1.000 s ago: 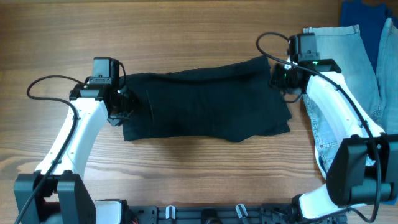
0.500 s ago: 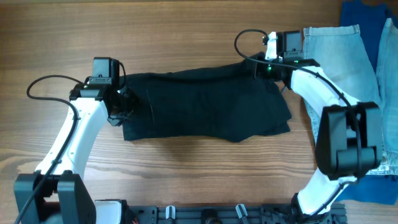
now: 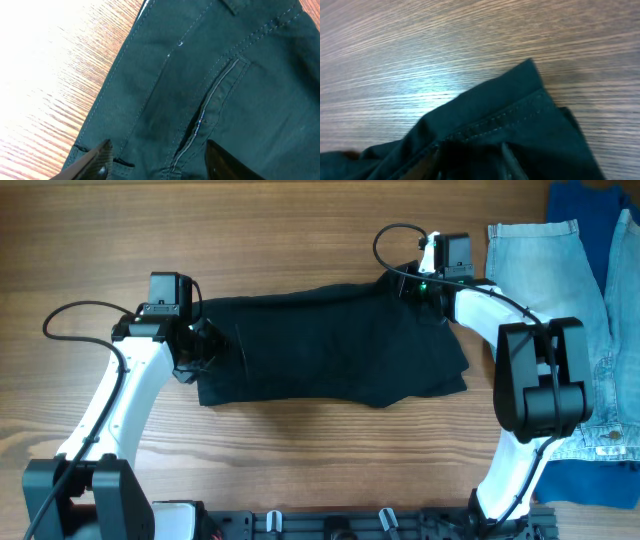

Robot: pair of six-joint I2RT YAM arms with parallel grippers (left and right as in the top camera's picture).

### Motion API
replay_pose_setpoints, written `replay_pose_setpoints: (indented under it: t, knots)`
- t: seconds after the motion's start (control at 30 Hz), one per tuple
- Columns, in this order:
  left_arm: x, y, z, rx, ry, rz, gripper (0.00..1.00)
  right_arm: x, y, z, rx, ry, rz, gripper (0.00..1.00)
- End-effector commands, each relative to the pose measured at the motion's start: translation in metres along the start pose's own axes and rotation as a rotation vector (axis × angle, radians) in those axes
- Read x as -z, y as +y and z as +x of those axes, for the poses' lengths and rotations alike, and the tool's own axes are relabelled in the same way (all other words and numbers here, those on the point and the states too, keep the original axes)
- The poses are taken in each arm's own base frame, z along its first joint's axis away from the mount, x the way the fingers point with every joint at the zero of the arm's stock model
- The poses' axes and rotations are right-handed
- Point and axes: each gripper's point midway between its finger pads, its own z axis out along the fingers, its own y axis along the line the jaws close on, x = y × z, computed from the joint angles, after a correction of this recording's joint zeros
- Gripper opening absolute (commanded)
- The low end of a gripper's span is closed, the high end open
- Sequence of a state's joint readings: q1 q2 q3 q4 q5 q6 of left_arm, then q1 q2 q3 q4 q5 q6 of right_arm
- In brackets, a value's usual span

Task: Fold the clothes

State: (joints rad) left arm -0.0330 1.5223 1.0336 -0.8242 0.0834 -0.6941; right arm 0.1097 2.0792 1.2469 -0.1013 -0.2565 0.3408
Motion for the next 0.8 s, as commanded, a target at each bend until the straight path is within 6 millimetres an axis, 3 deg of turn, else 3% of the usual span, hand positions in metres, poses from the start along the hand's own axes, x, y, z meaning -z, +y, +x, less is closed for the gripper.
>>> replay_pose_setpoints:
  t: [0.0, 0.07, 0.13, 0.17, 0.27, 0.37, 0.47, 0.63, 0.77]
  knots:
    - [0.001, 0.001, -0.004, -0.017, -0.018, -0.017, 0.71, 0.025, 0.003, -0.013, 0.003, -0.034, 0.024, 0.41]
    - [0.001, 0.002, -0.005, -0.069, -0.021, -0.021, 0.75, 0.064, 0.02, -0.034, 0.025, -0.093, 0.004, 0.42]
    - [0.001, 0.007, -0.008, -0.096, -0.02, -0.031, 0.81, 0.101, 0.034, -0.041, 0.049, -0.117, -0.003, 0.45]
    - [0.001, 0.011, -0.011, -0.094, -0.023, -0.034, 0.84, 0.119, 0.038, -0.039, 0.046, -0.112, -0.002, 0.46]
    - [-0.001, 0.027, -0.027, -0.09, -0.029, -0.04, 0.92, 0.148, 0.039, -0.018, 0.026, -0.038, 0.022, 0.5]
    - [-0.012, 0.027, -0.035, -0.133, 0.018, 0.038, 0.92, 0.154, 0.029, 0.015, -0.008, 0.089, 0.066, 0.5]
    - [-0.033, 0.02, -0.029, -0.191, 0.108, 0.127, 0.93, 0.155, 0.022, 0.037, -0.03, 0.178, 0.096, 0.5]
    - [-0.07, 0.004, -0.008, -0.299, 0.258, 0.269, 0.97, 0.156, 0.02, 0.045, -0.039, 0.208, 0.106, 0.5]
    - [-0.095, 0.01, 0.005, -0.285, 0.339, 0.276, 0.99, 0.157, 0.019, 0.046, -0.04, 0.214, 0.108, 0.5]
